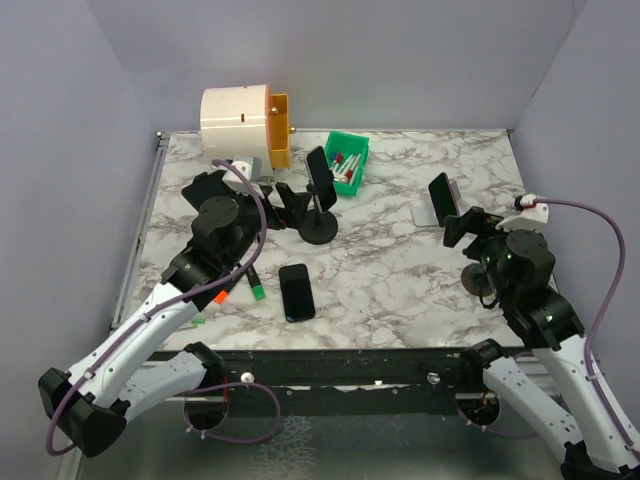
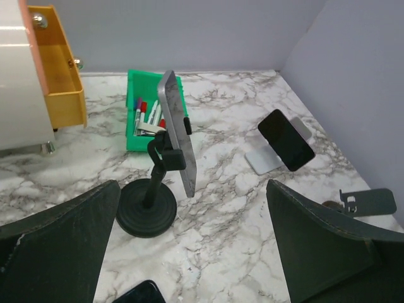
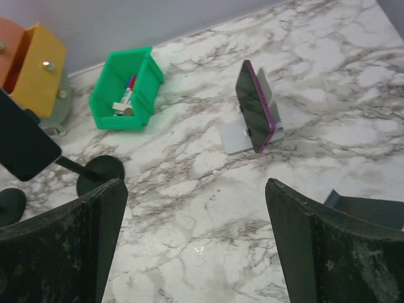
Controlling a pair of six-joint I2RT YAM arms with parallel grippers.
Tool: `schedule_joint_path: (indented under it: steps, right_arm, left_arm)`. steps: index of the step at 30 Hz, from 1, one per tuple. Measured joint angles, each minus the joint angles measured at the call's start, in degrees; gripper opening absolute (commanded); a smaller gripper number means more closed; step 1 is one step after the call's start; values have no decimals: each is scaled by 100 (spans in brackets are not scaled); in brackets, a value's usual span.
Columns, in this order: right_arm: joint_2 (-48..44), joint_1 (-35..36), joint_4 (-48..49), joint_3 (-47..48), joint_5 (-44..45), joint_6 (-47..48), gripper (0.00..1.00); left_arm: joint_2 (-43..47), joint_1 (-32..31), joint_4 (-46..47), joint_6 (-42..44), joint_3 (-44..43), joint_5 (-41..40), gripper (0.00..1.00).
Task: Remove the phone from the phone stand
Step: Pick up the phone stand at the center of the board.
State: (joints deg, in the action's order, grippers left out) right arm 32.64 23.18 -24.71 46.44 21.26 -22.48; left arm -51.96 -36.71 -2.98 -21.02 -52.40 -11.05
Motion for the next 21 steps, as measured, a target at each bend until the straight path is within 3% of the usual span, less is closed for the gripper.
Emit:
schedule_joint_path:
  steps: [6,10,15,21]
  right_arm:
    - [181,0,-643,57,466,-63,95]
    - [181,7,-1049,57,822,-452,95]
    - [269,4,-1746,59,1346,-1156,94]
    - [918,4,-1875,83,1405,-1685,92]
  left_arm:
    - [-57,0,660,664,264,431,98]
    - [356,0,1058,822,931,468,97]
    - [579,0,1064,844,1097,393,96]
    - [765,-2,1073,811,1097,308,96]
